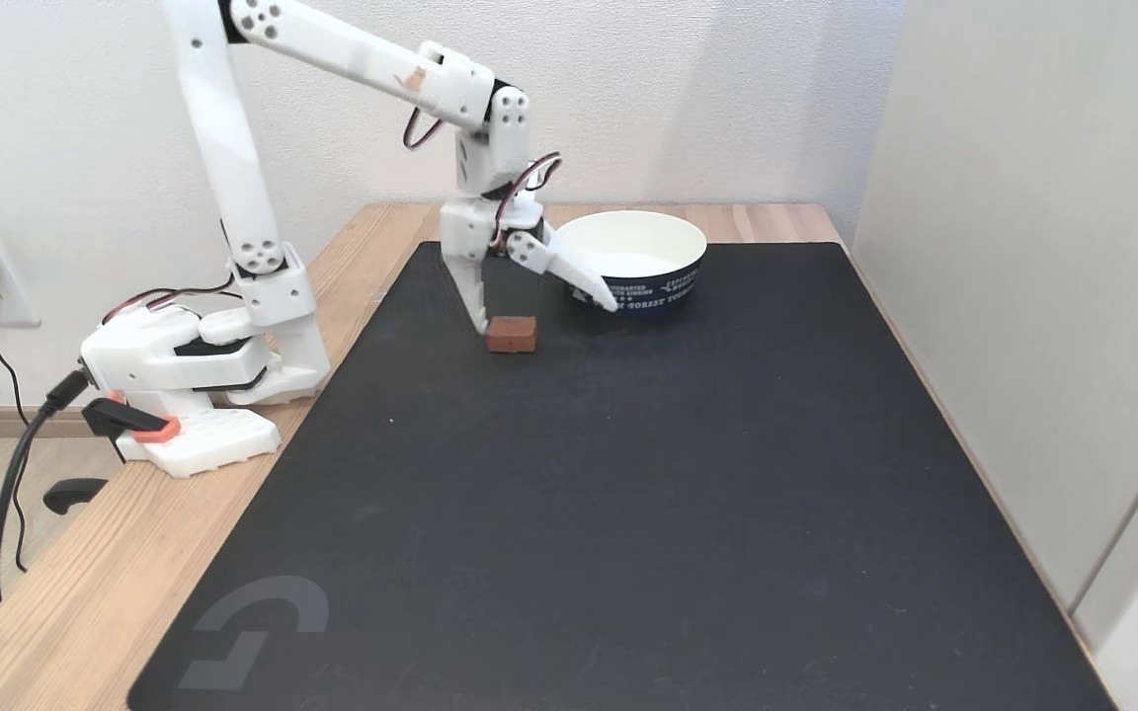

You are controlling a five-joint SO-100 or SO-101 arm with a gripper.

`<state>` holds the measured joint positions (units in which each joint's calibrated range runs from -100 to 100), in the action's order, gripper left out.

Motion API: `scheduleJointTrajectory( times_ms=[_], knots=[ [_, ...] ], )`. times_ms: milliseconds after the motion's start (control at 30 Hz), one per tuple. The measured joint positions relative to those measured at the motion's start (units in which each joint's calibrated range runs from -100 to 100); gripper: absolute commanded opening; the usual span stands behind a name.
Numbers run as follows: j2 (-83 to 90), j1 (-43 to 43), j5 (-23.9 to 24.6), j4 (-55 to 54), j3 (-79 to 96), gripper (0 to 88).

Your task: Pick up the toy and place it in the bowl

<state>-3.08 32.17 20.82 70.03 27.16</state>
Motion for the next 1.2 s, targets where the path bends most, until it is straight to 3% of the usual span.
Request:
scheduleJointTrajectory(
  times_ms=[633, 700, 733, 900, 1200],
  knots=[
    [1.17, 0.33, 1.85, -3.55, 5.48, 52.7],
    [1.42, 0.17, 1.85, -4.47, 6.52, 48.3],
    [1.75, 0.08, 1.85, -4.56, 6.80, 40.0],
    [1.92, 0.08, 1.96, -4.73, 7.09, 18.9],
    [2.33, -0.25, 2.11, -5.83, 6.42, 17.1]
  ],
)
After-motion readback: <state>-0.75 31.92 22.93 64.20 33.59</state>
